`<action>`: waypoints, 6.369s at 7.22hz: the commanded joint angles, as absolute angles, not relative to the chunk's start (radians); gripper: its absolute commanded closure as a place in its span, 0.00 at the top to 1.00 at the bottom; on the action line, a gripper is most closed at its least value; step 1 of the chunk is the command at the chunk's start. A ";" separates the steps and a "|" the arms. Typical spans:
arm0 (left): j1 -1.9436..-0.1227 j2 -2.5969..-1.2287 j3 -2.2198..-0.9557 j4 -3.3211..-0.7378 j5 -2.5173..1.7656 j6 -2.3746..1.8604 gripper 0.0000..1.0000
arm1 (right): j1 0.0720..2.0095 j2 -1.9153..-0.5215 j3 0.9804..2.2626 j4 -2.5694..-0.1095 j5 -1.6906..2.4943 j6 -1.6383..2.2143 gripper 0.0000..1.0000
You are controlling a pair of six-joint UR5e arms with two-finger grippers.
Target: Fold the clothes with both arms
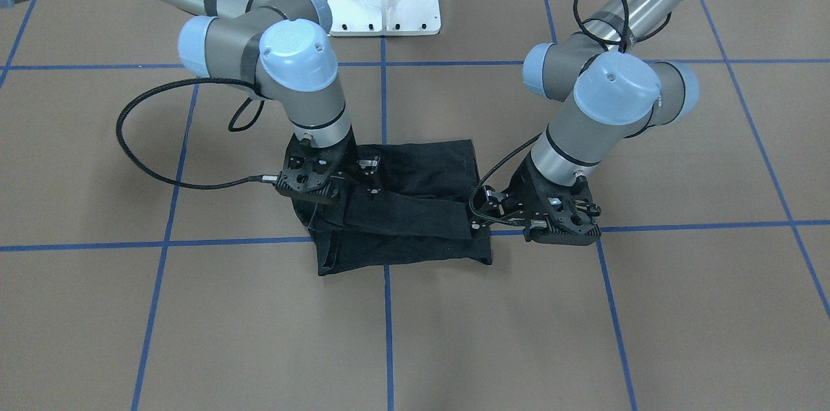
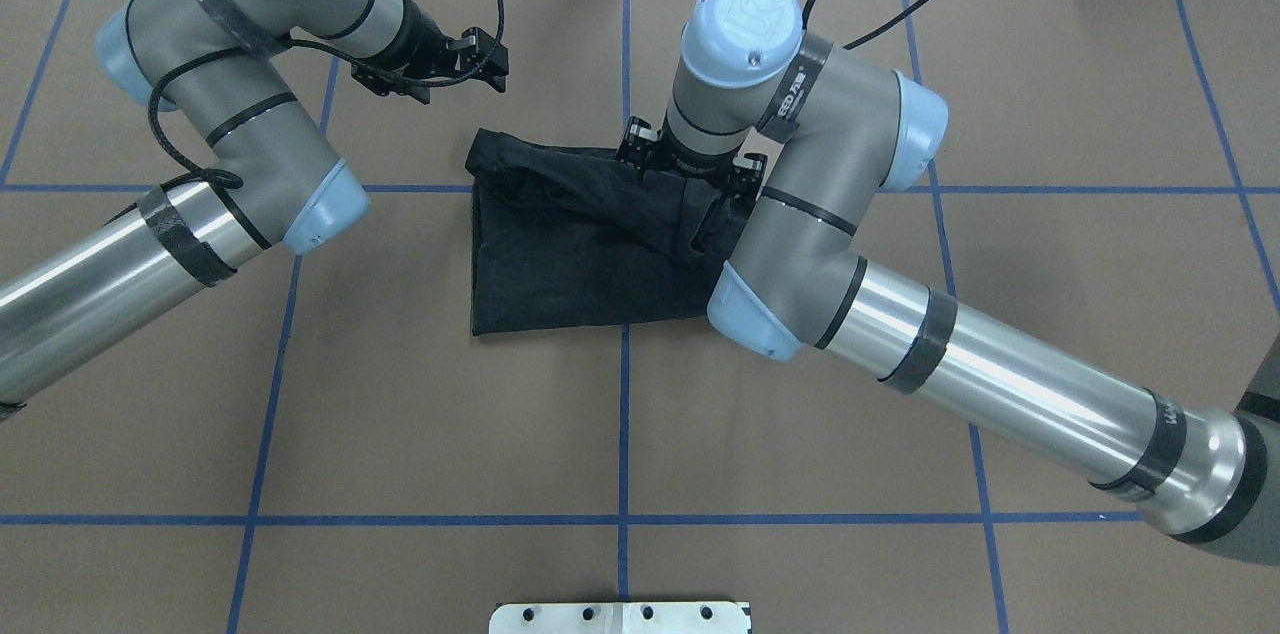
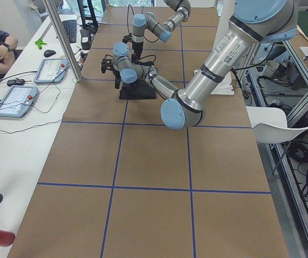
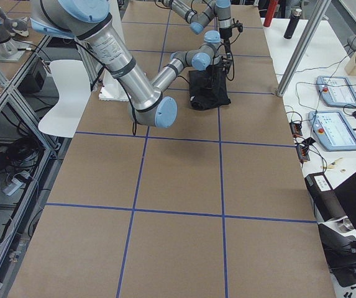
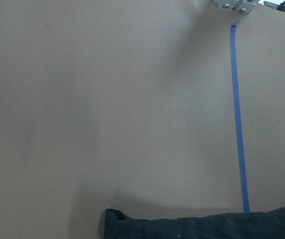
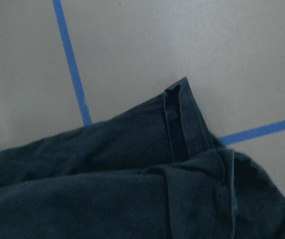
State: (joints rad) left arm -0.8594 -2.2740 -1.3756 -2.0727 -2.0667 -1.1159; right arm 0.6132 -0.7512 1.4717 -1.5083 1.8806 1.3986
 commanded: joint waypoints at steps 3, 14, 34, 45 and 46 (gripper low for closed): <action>-0.861 -2.243 -1.390 -2.078 -2.077 -1.101 1.00 | 0.428 -0.683 1.531 -1.689 1.692 1.397 0.39; -0.942 -2.178 -1.439 -2.082 -2.192 -0.899 1.00 | 0.600 -0.420 0.905 -1.256 1.545 1.318 0.00; -1.525 -1.709 -1.634 -1.405 -2.315 0.051 1.00 | 1.498 -1.616 1.641 -1.491 2.296 -0.036 1.00; -1.568 -1.582 -1.743 -1.462 -2.312 0.061 1.00 | 1.577 -1.720 1.667 -1.479 2.313 -0.089 1.00; -1.568 -1.580 -1.744 -1.462 -2.312 0.060 1.00 | 1.577 -1.720 1.675 -1.479 2.313 -0.086 1.00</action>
State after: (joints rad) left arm -1.5681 -1.5812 -1.7430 -1.4615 -2.3119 0.0616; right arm 1.5768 -1.7187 1.6660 -1.4787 2.3136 -0.0910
